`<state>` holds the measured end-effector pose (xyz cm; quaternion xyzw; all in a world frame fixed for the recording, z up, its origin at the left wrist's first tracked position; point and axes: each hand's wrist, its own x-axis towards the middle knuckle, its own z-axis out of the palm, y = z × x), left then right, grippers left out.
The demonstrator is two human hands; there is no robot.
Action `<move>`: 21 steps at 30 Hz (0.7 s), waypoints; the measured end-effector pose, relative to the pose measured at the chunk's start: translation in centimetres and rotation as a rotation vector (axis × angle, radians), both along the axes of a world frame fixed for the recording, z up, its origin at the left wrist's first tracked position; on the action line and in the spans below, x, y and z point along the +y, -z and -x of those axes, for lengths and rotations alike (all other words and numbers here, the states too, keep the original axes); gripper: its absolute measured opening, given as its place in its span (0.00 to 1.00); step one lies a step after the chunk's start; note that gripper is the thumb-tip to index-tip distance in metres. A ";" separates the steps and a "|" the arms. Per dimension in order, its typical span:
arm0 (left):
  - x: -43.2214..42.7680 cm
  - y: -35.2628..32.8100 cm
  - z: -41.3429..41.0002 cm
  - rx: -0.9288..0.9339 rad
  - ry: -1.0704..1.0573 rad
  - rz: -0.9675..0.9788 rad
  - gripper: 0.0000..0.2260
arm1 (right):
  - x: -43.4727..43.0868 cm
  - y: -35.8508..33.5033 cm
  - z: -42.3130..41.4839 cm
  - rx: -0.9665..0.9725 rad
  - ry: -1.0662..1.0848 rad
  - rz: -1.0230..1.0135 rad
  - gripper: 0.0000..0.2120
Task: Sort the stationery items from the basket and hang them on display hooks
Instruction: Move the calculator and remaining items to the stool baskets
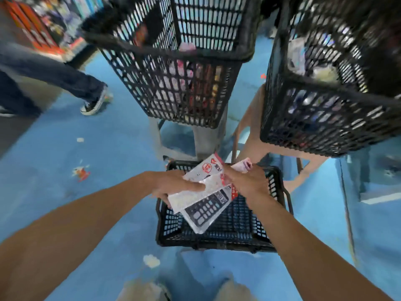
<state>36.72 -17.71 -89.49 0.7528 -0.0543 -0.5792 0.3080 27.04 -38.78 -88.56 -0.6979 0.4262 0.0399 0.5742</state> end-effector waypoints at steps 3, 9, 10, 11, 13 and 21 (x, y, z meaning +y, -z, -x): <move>1.0 -7.7 0.2 -0.074 0.005 -0.057 0.26 | 1.7 -7.4 0.2 0.139 -0.036 -0.046 0.49; 1.5 -23.3 -0.5 -0.048 0.039 -0.079 0.33 | 1.8 -20.5 0.8 -0.015 -0.090 -0.335 0.27; 1.4 -25.8 -0.8 -0.046 0.052 -0.085 0.33 | 1.6 -22.9 0.6 -0.023 -0.119 -0.352 0.28; 1.1 -28.2 -1.1 -0.034 0.064 -0.077 0.33 | 1.3 -25.3 0.5 -0.032 -0.142 -0.363 0.28; 0.4 -32.8 -1.8 -0.023 0.068 -0.050 0.33 | 0.4 -29.6 -0.1 -0.054 -0.166 -0.365 0.28; -1.9 -46.7 -5.9 -0.181 -0.037 -0.028 0.39 | -3.2 -42.7 -4.6 -0.219 -0.182 -0.297 0.12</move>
